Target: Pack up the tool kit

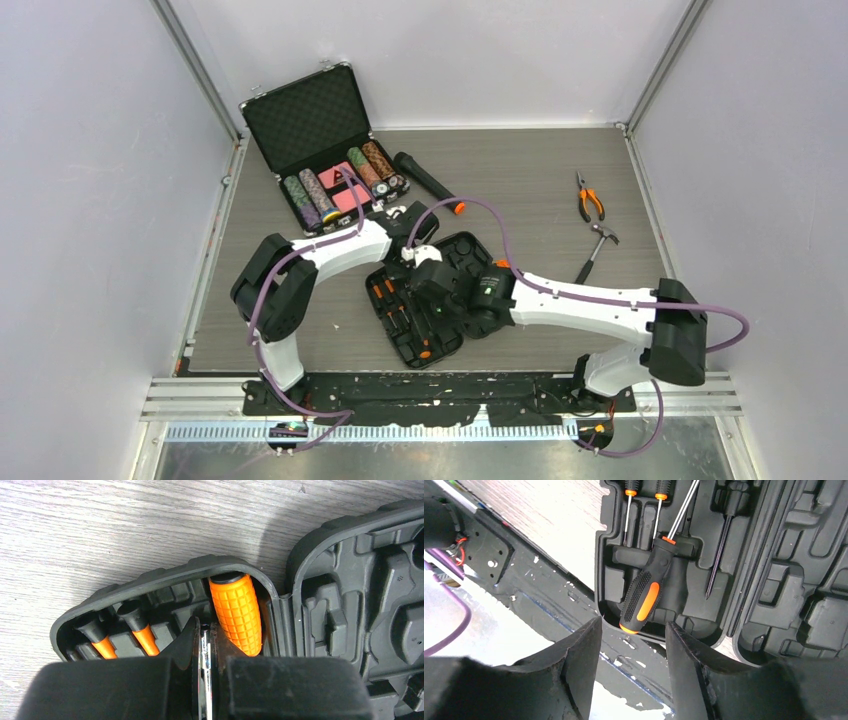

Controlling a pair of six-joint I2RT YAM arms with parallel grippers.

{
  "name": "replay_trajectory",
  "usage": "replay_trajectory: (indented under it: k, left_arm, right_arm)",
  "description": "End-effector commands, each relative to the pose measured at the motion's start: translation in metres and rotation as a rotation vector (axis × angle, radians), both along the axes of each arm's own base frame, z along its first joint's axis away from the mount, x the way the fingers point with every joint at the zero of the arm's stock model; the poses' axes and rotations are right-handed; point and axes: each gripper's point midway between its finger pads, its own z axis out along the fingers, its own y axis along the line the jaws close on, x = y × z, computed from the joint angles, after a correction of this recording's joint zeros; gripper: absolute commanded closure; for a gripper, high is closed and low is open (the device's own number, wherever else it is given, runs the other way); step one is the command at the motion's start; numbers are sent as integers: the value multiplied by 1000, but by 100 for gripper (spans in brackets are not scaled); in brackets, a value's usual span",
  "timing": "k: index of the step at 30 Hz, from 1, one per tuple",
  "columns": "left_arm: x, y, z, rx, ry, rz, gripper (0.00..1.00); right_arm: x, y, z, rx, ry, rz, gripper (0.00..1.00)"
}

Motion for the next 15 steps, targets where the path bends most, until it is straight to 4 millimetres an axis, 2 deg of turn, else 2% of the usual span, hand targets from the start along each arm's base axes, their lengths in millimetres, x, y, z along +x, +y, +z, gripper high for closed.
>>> replay_trajectory:
  k: [1, 4, 9, 15]
  left_arm:
    - [-19, -25, -60, -82, 104, 25, 100]
    - [-20, -27, -61, -92, 106, 25, 100]
    - [-20, -28, -61, -101, 107, 29, 100]
    - [-19, -29, -59, -108, 105, 29, 100]
  right_arm:
    - [3, 14, -12, -10, -39, -40, 46]
    - [0, 22, -26, -44, -63, -22, 49]
    - [-2, 27, -38, -81, -102, -1, 51]
    - [-2, 15, -63, -187, -96, 4, 54]
